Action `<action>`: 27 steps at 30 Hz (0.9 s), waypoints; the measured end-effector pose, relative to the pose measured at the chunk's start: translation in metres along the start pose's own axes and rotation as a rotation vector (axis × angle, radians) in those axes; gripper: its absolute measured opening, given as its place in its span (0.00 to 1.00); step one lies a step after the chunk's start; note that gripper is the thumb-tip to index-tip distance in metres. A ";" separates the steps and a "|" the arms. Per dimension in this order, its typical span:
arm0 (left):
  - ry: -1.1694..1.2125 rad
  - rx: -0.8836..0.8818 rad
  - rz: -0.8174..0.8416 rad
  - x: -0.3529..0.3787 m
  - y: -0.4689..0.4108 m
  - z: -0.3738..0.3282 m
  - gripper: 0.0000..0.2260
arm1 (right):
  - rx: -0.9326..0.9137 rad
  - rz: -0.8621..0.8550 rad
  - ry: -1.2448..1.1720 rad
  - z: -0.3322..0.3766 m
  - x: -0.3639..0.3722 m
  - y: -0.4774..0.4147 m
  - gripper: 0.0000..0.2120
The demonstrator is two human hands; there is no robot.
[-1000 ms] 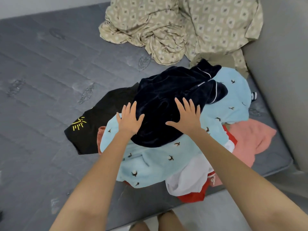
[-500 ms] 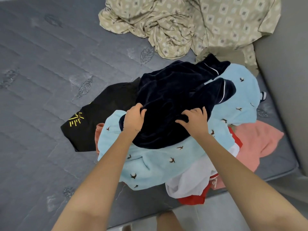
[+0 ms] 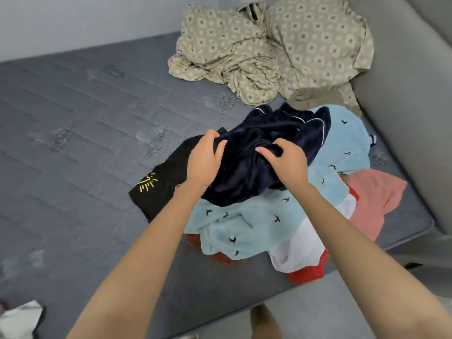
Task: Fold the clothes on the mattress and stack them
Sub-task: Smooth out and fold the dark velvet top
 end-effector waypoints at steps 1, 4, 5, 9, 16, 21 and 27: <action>-0.001 0.034 -0.001 -0.017 0.007 -0.007 0.08 | 0.014 -0.021 -0.014 0.015 -0.006 0.010 0.22; 0.014 0.109 -0.031 -0.072 0.032 -0.023 0.08 | 0.027 -0.078 -0.053 0.062 -0.019 0.044 0.23; 0.044 0.121 -0.057 -0.092 0.040 -0.027 0.08 | 0.029 -0.091 -0.066 0.078 -0.023 0.055 0.23; 0.156 0.173 -0.163 -0.169 0.074 -0.046 0.08 | 0.034 -0.151 -0.121 0.142 -0.038 0.096 0.24; 0.230 0.192 -0.290 -0.274 0.120 -0.073 0.08 | 0.021 -0.205 -0.273 0.218 -0.067 0.141 0.27; 0.310 0.176 -0.485 -0.333 0.151 -0.103 0.09 | -0.044 -0.199 -0.418 0.262 -0.093 0.156 0.23; 0.335 0.115 -0.658 -0.396 0.192 -0.119 0.11 | -0.122 -0.121 -0.559 0.307 -0.111 0.183 0.23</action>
Point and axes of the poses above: each hand's wrist, its own y-axis away from the middle knuckle, its own x-axis out of the palm, z = x × y, the point moved 5 cm from there along -y, towards the middle knuckle, and after that the axes turned 8 degrees about y, right-handed, at the moved point
